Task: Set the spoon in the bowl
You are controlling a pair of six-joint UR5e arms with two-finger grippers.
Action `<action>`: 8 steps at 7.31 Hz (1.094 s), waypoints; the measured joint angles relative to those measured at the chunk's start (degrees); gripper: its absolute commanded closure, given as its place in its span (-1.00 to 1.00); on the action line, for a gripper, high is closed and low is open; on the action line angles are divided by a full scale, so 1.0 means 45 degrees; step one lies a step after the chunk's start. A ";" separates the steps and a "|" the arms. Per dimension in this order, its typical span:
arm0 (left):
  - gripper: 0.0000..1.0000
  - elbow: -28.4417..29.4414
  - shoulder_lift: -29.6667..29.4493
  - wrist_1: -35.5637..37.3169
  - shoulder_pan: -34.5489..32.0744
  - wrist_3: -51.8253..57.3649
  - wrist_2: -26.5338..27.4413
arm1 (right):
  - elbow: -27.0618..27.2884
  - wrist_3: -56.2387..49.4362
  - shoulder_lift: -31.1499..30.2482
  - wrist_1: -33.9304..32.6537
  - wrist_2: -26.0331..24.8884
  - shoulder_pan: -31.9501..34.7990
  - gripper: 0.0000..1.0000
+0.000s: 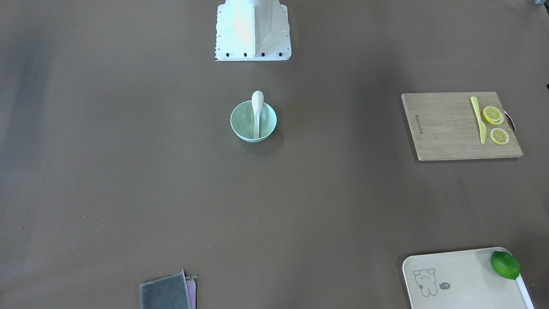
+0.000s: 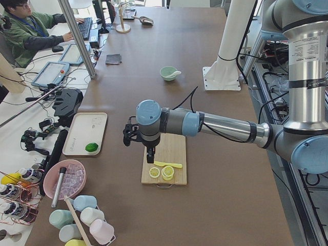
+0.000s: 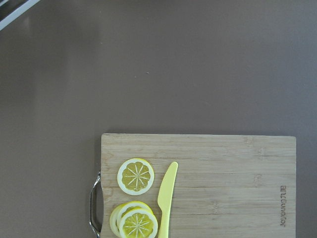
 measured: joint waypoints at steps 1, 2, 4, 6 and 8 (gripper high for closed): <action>-0.98 0.0004 0.0046 -0.0109 -0.0036 0.0083 0.0726 | 0.0002 0.0001 0.0003 0.0006 -0.0005 0.0000 -1.00; -0.98 0.0000 0.0077 -0.0310 -0.0050 0.0109 0.1312 | 0.0005 -0.0006 0.0003 0.0005 -0.0007 -0.0005 -1.00; -0.98 -0.0022 0.0144 -0.0559 -0.0060 0.0121 0.1729 | 0.0004 -0.0025 0.0004 -0.0006 -0.0005 -0.0016 -1.00; -0.98 -0.0048 0.0210 -0.0603 -0.0051 0.0109 0.1768 | 0.0000 -0.0031 0.0004 -0.0008 0.0014 -0.0032 -1.00; -0.98 -0.0067 0.0246 -0.0609 -0.0044 0.0103 0.1694 | 0.0000 -0.0032 0.0004 -0.0009 0.0028 -0.0062 -1.00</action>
